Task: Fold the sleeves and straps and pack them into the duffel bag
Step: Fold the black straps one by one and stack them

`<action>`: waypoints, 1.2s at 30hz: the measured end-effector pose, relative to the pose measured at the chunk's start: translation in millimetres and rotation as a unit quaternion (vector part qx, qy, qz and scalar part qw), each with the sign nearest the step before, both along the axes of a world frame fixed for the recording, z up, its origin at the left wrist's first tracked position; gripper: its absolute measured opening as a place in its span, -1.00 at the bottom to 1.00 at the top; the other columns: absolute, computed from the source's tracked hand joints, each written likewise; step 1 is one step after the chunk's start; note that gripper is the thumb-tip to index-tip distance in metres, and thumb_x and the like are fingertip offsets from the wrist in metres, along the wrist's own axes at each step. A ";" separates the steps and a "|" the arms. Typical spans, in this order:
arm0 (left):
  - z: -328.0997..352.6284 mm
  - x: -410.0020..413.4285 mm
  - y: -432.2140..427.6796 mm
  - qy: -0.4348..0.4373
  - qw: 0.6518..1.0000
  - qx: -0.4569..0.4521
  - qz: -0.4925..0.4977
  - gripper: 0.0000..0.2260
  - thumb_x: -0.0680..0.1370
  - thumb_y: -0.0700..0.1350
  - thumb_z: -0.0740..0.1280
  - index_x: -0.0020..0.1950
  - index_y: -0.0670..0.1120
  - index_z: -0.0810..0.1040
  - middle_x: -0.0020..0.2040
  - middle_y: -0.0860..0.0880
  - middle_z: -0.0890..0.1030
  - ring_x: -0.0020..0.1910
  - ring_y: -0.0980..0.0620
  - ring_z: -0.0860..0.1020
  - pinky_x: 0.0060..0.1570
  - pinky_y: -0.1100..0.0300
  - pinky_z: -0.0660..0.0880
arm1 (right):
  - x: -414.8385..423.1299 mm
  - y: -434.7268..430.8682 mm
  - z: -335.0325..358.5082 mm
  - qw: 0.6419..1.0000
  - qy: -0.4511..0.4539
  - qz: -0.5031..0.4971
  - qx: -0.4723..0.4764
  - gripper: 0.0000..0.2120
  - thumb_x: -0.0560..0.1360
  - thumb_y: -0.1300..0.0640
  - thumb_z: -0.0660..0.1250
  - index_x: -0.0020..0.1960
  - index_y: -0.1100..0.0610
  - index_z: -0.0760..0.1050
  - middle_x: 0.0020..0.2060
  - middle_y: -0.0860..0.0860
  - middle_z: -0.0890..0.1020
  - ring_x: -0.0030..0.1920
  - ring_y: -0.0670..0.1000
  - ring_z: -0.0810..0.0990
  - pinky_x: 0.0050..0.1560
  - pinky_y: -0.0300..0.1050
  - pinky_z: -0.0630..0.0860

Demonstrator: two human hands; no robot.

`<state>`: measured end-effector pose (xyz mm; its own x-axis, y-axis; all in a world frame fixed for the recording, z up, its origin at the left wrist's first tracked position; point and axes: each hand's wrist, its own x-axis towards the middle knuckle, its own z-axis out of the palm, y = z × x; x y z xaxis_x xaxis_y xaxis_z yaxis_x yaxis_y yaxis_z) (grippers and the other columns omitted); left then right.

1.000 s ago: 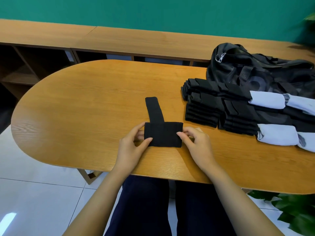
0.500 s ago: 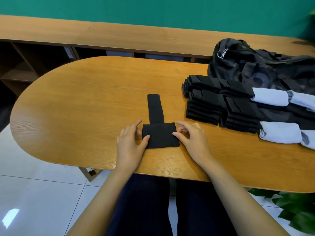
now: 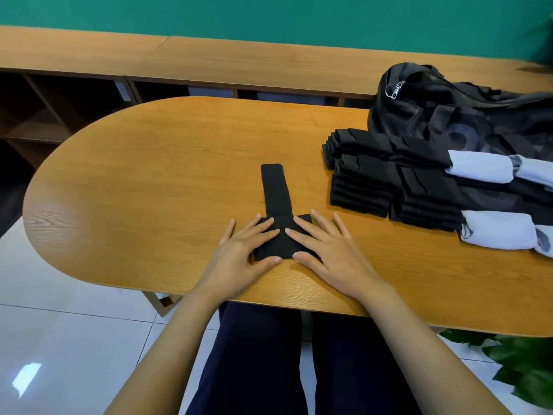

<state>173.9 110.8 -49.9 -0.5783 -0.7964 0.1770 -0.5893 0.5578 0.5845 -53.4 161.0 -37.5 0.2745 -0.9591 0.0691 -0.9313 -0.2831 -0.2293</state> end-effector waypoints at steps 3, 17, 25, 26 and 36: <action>-1.7 -0.7 1.9 -0.016 1.000 -0.016 -0.004 -0.38 0.51 0.39 0.07 0.47 0.11 0.37 0.52 0.18 0.26 0.53 0.30 0.01 0.55 -0.06 -0.11 | 0.2 1.9 0.2 1.000 -0.008 -0.002 0.001 -0.38 0.55 -0.39 -0.18 0.53 -0.20 0.18 0.56 -0.14 0.14 0.58 -0.04 -0.09 0.55 0.11 -0.20; -0.1 -1.4 5.2 0.003 0.999 -0.048 0.002 -0.38 0.56 0.39 -0.06 0.36 0.08 0.51 0.44 0.12 0.41 0.51 0.24 0.16 0.55 -0.03 -0.09 | 0.6 5.4 -4.5 0.997 -0.031 -0.004 -0.077 -0.45 0.57 -0.32 -0.01 0.40 -0.11 0.44 0.43 -0.10 0.42 0.51 -0.04 0.18 0.55 0.05 -0.09; 0.1 -0.5 7.1 0.015 0.997 -0.074 -0.002 -0.45 0.55 0.36 0.10 0.31 0.06 0.56 0.38 0.11 0.48 0.47 0.25 0.26 0.55 -0.07 -0.04 | 0.1 6.3 -6.0 0.993 -0.059 -0.012 -0.098 -0.43 0.60 -0.29 -0.07 0.30 -0.05 0.54 0.32 -0.10 0.54 0.43 -0.07 0.32 0.53 0.08 0.03; 0.3 -0.4 7.4 0.017 0.997 -0.077 -0.003 -0.46 0.55 0.35 0.12 0.31 0.05 0.57 0.37 0.11 0.49 0.47 0.24 0.27 0.55 -0.07 -0.04 | 0.1 6.4 -6.2 0.992 -0.063 -0.013 -0.104 -0.43 0.60 -0.29 -0.07 0.28 -0.04 0.56 0.29 -0.10 0.56 0.41 -0.07 0.34 0.53 0.07 0.05; 3.0 -0.1 11.3 0.045 0.993 -0.106 0.005 -0.50 0.62 0.27 0.05 0.24 0.00 0.61 0.25 0.07 0.61 0.37 0.18 0.43 0.53 -0.10 0.07 | -0.9 9.0 -4.7 0.984 -0.081 -0.010 -0.160 -0.54 0.57 -0.25 0.13 0.19 0.02 0.61 0.17 -0.10 0.62 0.32 -0.06 0.43 0.49 0.04 0.13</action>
<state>173.8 122.1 -46.8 -0.5442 -0.7419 0.3918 -0.5462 0.6677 0.5058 -54.3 170.0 -42.2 0.2157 -0.8866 0.4092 -0.8963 -0.3460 -0.2772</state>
